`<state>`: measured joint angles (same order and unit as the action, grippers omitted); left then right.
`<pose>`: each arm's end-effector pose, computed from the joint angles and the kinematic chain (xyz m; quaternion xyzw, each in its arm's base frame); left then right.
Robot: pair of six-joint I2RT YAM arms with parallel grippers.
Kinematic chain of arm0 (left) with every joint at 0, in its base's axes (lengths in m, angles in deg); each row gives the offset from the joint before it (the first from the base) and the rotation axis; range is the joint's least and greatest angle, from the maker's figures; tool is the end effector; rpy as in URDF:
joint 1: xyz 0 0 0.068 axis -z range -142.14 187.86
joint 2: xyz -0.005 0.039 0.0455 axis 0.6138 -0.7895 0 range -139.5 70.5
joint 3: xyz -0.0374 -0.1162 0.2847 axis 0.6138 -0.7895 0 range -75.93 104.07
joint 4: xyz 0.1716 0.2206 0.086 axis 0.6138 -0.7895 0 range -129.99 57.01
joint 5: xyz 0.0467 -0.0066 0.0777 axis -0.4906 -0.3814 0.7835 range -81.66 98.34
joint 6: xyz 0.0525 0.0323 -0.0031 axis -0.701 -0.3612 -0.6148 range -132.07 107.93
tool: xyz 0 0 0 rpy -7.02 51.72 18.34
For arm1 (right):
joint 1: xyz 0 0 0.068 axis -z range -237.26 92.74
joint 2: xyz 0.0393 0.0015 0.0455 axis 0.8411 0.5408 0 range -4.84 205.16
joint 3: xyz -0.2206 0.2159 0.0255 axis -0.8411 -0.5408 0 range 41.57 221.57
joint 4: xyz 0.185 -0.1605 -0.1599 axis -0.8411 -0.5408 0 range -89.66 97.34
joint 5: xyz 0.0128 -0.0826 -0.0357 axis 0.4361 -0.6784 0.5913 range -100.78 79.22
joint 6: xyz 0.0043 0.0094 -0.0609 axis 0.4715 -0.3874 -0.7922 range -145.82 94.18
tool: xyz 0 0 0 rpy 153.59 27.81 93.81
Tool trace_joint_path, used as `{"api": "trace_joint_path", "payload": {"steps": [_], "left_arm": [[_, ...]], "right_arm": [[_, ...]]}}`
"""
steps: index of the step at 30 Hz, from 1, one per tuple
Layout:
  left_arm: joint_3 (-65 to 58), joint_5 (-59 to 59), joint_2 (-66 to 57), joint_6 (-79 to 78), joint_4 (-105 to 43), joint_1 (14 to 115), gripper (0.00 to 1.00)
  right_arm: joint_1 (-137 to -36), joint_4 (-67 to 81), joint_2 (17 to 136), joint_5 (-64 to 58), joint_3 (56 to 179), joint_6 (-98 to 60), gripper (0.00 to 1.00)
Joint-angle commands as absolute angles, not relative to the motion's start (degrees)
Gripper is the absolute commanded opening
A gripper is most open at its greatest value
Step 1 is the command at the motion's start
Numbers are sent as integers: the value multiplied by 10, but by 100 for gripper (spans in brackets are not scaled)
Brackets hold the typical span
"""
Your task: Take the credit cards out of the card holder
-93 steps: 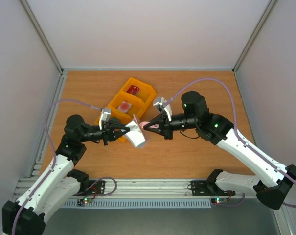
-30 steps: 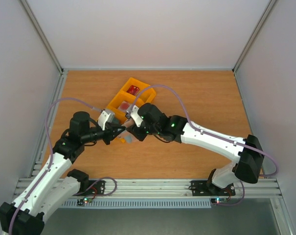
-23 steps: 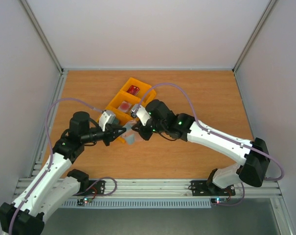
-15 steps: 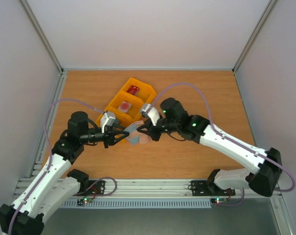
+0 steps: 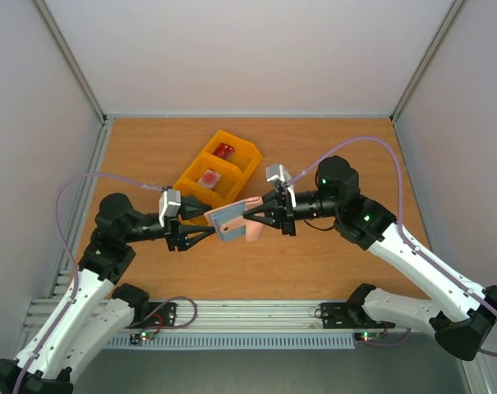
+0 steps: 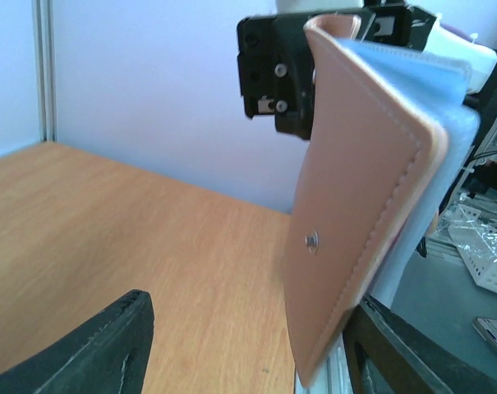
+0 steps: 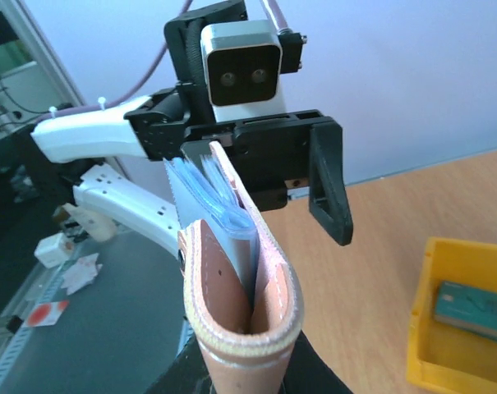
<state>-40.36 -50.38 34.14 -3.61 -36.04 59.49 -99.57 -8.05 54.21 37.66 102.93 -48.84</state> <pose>0.1279 -0.0935 0.3421 0.4056 0.5940 -0.5004 0.4819 0.1556 0.1888 0.4199 -0.6002 0.4634 0.4118 0.5054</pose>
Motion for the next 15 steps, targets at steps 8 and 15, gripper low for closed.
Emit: {"api": "trace_joint_path", "payload": {"steps": [8,15], "left_arm": [[-398,-499,345,10,-264,598,46],[-407,-479,343,-2,-259,629,52]], "right_arm": [[-991,12,592,487,1051,-429,1],[-995,49,617,450,1055,-406,1]]}}
